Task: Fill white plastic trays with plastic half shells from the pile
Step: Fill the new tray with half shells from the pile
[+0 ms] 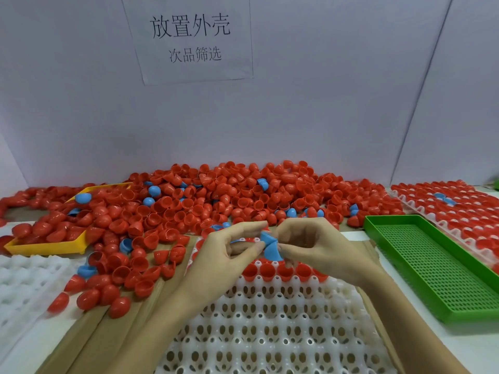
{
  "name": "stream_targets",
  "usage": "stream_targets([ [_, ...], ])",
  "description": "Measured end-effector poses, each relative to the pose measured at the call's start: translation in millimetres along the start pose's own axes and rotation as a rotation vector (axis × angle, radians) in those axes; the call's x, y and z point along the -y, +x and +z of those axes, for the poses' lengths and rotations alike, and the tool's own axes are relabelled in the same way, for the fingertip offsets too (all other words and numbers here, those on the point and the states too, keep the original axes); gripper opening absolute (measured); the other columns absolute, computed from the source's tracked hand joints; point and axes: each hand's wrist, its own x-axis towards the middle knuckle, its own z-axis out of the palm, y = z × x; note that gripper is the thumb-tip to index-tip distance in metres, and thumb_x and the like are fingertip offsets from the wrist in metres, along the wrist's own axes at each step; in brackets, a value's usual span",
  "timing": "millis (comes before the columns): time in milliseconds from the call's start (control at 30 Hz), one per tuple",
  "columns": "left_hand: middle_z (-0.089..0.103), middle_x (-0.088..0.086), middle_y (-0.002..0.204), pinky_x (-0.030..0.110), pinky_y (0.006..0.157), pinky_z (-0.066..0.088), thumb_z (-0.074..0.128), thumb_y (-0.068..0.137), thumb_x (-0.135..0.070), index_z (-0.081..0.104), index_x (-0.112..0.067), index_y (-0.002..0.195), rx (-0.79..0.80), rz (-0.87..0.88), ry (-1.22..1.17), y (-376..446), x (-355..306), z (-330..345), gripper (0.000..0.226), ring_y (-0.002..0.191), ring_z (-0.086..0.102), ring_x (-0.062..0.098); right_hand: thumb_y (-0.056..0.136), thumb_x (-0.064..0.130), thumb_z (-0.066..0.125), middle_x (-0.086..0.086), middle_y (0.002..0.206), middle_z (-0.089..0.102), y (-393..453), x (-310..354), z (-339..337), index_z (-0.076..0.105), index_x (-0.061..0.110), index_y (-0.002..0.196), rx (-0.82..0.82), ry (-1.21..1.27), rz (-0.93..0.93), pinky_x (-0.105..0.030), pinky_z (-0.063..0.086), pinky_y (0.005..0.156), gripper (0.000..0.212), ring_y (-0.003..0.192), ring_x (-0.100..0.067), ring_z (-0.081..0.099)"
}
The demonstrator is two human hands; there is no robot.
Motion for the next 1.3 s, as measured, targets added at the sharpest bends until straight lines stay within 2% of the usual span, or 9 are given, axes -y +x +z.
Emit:
stream_targets([
  [100, 0.072, -0.017, 0.12, 0.022, 0.093, 0.057, 0.067, 0.099, -0.023, 0.065, -0.03, 0.13, -0.052, 0.022, 0.128, 3.3, 2.8, -7.9, 0.032, 0.107, 0.071, 0.004, 0.096, 0.01, 0.073, -0.004, 0.082, 0.075, -8.4, 1.1, -29.5, 0.078, 0.017, 0.098, -0.061, -0.075, 0.065, -0.018, 0.055, 0.063, 0.009, 0.067, -0.012, 0.067],
  [267, 0.069, -0.013, 0.113, 0.004, 0.081, 0.047, 0.064, 0.1, -0.016, 0.073, -0.024, 0.112, -0.356, 0.067, 0.402, 11.2, 16.7, -35.8, 0.017, 0.102, 0.061, -0.008, 0.088, 0.041, 0.078, -0.003, 0.071, 0.07, -36.0, -10.7, -83.1, 0.08, 0.03, 0.091, -0.02, -0.259, 0.235, -0.02, 0.049, 0.06, 0.011, 0.061, -0.011, 0.06],
  [433, 0.068, -0.005, 0.109, 0.006, 0.073, 0.044, 0.063, 0.099, -0.013, 0.073, -0.02, 0.104, -0.505, 0.002, 0.53, 14.9, 30.3, -57.7, 0.013, 0.092, 0.061, -0.003, 0.09, 0.035, 0.082, -0.005, 0.07, 0.072, -38.0, -27.5, -87.9, 0.08, 0.033, 0.093, 0.12, -0.354, 0.37, -0.026, 0.049, 0.06, 0.005, 0.06, -0.011, 0.06],
  [600, 0.066, -0.005, 0.095, 0.016, 0.063, 0.039, 0.062, 0.099, -0.021, 0.067, -0.021, 0.101, -0.481, -0.092, 0.776, 13.2, 39.6, -69.3, 0.005, 0.079, 0.059, 0.006, 0.09, 0.037, 0.081, -0.005, 0.072, 0.073, -33.2, -34.3, -85.4, 0.079, 0.039, 0.094, 0.134, -0.374, 0.369, -0.022, 0.05, 0.059, 0.005, 0.06, -0.011, 0.061],
  [733, 0.064, -0.005, 0.075, 0.026, 0.052, 0.044, 0.055, 0.103, -0.029, 0.064, -0.018, 0.104, -0.383, -0.213, 1.033, 9.5, 45.1, -72.7, 0.014, 0.066, 0.061, 0.013, 0.092, 0.034, 0.08, -0.006, 0.072, 0.073, -30.5, -39.5, -82.1, 0.078, 0.041, 0.09, 0.145, -0.412, 0.367, -0.027, 0.049, 0.061, 0.007, 0.061, -0.014, 0.06],
  [900, 0.064, -0.005, 0.068, 0.024, 0.05, 0.043, 0.053, 0.104, -0.029, 0.067, -0.019, 0.104, -0.335, -0.227, 1.003, 11.4, 45.6, -71.3, 0.018, 0.06, 0.061, 0.011, 0.091, 0.034, 0.081, -0.006, 0.075, 0.073, -28.3, -41.6, -79.8, 0.077, 0.041, 0.088, 0.121, -0.427, 0.361, -0.028, 0.047, 0.061, 0.008, 0.062, -0.014, 0.058],
  [1067, 0.066, -0.004, 0.072, 0.032, 0.058, 0.054, 0.053, 0.104, -0.031, 0.067, -0.019, 0.106, -0.344, -0.224, 1.009, 11.0, 47.0, -74.5, 0.019, 0.065, 0.063, 0.013, 0.091, 0.037, 0.08, -0.005, 0.073, 0.073, -30.4, -40.7, -81.7, 0.079, 0.039, 0.089, 0.108, -0.362, 0.339, -0.023, 0.049, 0.061, 0.002, 0.061, -0.013, 0.061],
  [1233, 0.064, -0.007, 0.072, 0.024, 0.052, 0.045, 0.053, 0.104, -0.027, 0.067, -0.019, 0.102, -0.376, -0.14, 1.067, 12.5, 44.8, -74.7, 0.016, 0.063, 0.062, 0.01, 0.094, 0.052, 0.065, -0.001, 0.062, 0.063, -26.7, -46.1, -79.3, 0.079, 0.025, 0.081, -0.135, -0.216, 0.253, -0.019, 0.045, 0.055, 0.033, 0.054, -0.012, 0.052],
  [1300, 0.064, -0.006, 0.081, 0.023, 0.057, 0.043, 0.055, 0.103, -0.024, 0.067, -0.019, 0.099, -0.387, -0.087, 1.014, 13.8, 44.1, -71.1, 0.014, 0.073, 0.063, 0.012, 0.094, 0.056, 0.059, 0.001, 0.057, 0.058, -19.6, -49.6, -70.4, 0.078, 0.025, 0.079, -0.245, -0.229, 0.208, -0.019, 0.041, 0.052, 0.039, 0.051, -0.011, 0.047],
])
